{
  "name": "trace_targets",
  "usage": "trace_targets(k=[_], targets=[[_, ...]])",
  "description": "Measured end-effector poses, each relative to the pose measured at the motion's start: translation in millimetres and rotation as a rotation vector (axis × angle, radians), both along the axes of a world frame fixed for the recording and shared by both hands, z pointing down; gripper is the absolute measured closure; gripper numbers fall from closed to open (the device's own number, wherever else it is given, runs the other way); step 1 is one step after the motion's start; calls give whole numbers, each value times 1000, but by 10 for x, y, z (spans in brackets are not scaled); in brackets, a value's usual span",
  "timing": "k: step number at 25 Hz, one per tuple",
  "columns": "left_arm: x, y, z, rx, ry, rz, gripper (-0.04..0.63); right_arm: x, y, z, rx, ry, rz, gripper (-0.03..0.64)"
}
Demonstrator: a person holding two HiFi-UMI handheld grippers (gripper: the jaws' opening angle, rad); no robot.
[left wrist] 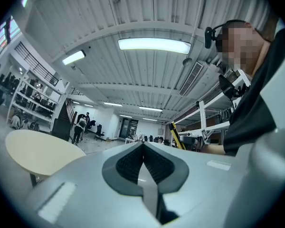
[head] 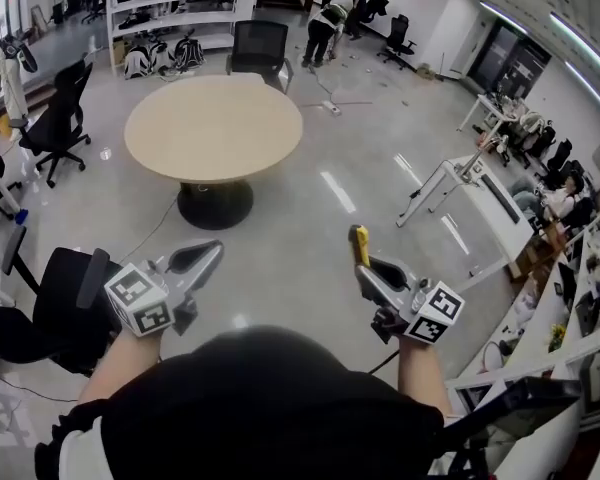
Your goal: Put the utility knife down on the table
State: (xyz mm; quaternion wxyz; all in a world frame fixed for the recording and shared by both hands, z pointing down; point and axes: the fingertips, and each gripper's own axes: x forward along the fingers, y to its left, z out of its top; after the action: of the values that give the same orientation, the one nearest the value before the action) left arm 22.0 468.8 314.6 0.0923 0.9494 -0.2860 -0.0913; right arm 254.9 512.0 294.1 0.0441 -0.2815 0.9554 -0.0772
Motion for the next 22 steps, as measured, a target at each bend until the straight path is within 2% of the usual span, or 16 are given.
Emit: trace_targets(k=[7, 14, 18, 22], targets=[[-724, -704, -30, 9, 3, -29, 595, -651, -779, -106, -2, 6, -11, 535], [-1185, -1148, 131, -1, 18, -85, 595, -1048, -1462, -17, -36, 15, -64, 535], [-1225, -1410, 234, -30, -1, -130, 595, -1079, -1836, 73, -54, 6, -111, 535], [-1005, -1737, 219, -27, -22, -163, 595, -884, -2269, 156, -64, -14, -153, 535]])
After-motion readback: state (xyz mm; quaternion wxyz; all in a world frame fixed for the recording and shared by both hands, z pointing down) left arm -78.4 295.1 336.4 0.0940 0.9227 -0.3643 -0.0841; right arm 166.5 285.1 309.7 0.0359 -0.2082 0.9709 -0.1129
